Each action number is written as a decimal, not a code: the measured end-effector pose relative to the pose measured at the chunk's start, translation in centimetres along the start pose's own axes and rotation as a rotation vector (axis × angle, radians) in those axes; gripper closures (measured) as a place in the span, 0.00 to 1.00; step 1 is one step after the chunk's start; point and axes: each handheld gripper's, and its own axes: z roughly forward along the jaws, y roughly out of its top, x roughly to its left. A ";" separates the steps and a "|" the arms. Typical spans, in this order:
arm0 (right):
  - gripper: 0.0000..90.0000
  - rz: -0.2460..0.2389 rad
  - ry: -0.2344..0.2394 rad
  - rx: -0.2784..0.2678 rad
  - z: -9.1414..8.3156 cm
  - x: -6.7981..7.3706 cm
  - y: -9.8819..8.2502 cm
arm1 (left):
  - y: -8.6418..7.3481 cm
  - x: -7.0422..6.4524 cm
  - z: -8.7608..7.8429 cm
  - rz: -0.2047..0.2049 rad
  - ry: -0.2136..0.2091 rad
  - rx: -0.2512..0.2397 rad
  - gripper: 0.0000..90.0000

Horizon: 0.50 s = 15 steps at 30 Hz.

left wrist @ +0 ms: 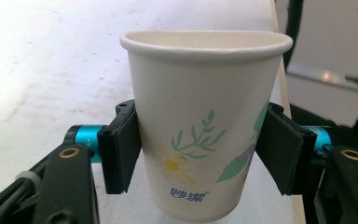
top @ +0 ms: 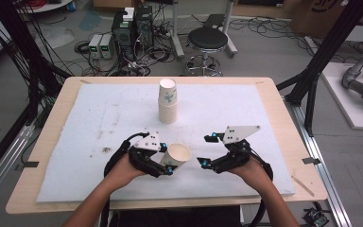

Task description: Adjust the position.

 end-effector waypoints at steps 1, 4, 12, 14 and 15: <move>0.24 0.011 -0.019 -0.003 -0.2 -0.1 -0.5 | -0.2 0.1 -0.2 -0.001 0.009 -0.006 0.39; 0.24 0.041 -0.073 -0.022 -0.8 -0.4 -2.0 | -0.9 0.3 -0.6 -0.017 0.036 -0.031 0.39; 0.24 0.092 -0.191 -0.067 -2.4 -1.1 -4.3 | -2.5 0.9 -2.0 -0.046 0.115 -0.143 0.38; 0.24 0.104 -0.212 -0.073 -2.6 -1.3 -5.0 | -3.0 1.1 -2.4 -0.054 0.140 -0.176 0.38; 0.24 0.106 -0.223 -0.076 -2.7 -1.4 -5.3 | -3.0 1.1 -2.4 -0.054 0.140 -0.176 0.38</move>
